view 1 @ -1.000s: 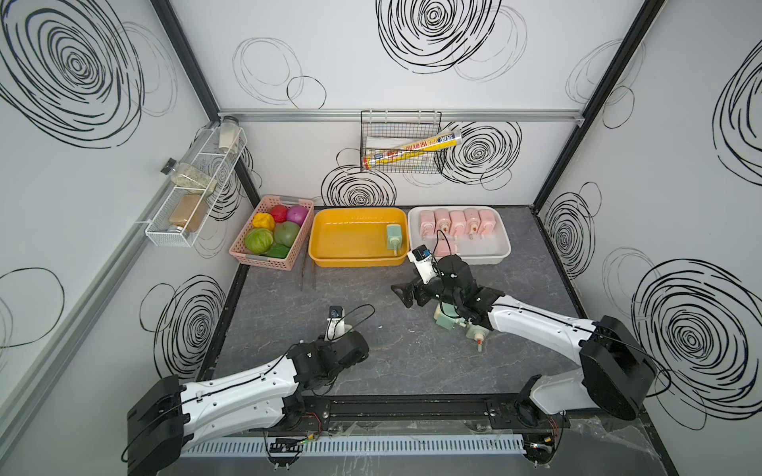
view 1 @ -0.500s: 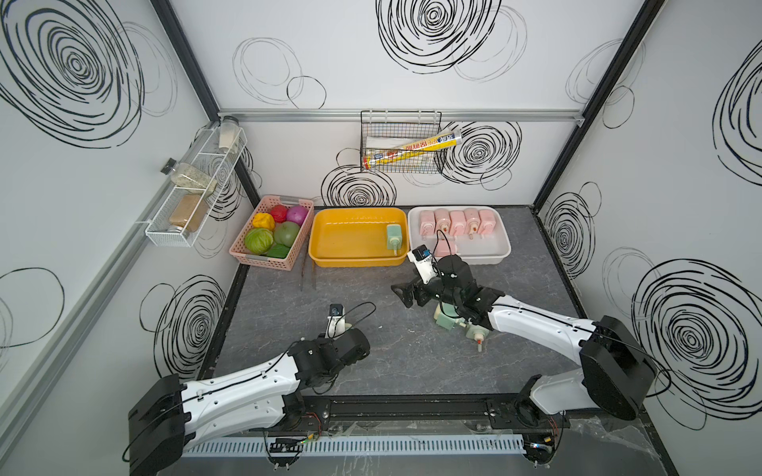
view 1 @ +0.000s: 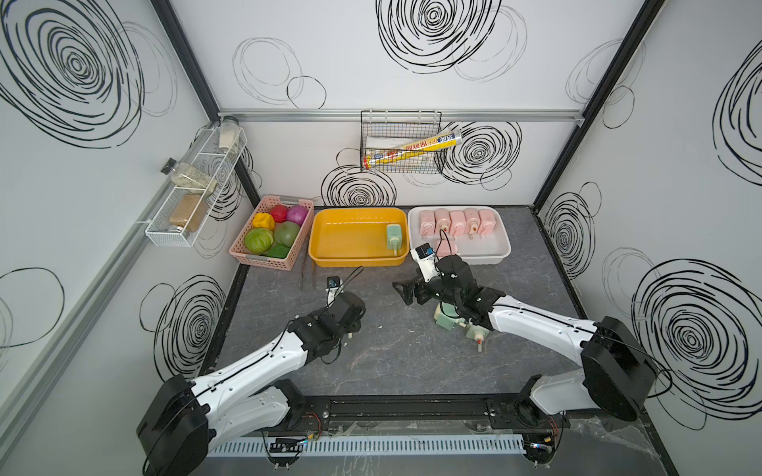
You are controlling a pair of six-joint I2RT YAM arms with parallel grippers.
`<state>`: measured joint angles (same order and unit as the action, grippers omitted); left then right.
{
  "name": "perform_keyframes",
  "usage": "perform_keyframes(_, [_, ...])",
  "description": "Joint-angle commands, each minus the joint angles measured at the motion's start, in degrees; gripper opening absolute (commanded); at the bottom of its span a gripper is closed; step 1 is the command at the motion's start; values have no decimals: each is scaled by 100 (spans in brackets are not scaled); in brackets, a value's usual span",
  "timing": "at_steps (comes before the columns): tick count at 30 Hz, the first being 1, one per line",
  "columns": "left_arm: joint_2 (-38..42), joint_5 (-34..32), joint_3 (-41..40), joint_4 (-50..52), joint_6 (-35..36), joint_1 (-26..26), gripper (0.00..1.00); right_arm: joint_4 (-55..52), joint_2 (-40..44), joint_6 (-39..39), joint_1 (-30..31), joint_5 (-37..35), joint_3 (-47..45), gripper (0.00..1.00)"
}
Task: Place the pencil sharpeners by color into the storage box
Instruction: Pick up the pencil sharpener from the center of the board, then place the pencil sharpener in the storage box.
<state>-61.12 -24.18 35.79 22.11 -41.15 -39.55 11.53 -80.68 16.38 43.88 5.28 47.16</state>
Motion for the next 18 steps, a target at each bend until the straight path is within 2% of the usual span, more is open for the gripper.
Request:
perform_keyframes(1, [-211,184,452,-665,481,116,0,-217,167,347,-85,-260,131,100])
perform_keyframes(8, [-991,291,1377,-825,932,523,0,-462,184,673,-463,-103,56,100])
perform_keyframes(18, [-2141,419,2463,-1463,1323,859,0,-705,294,648,-699,135,-49,100])
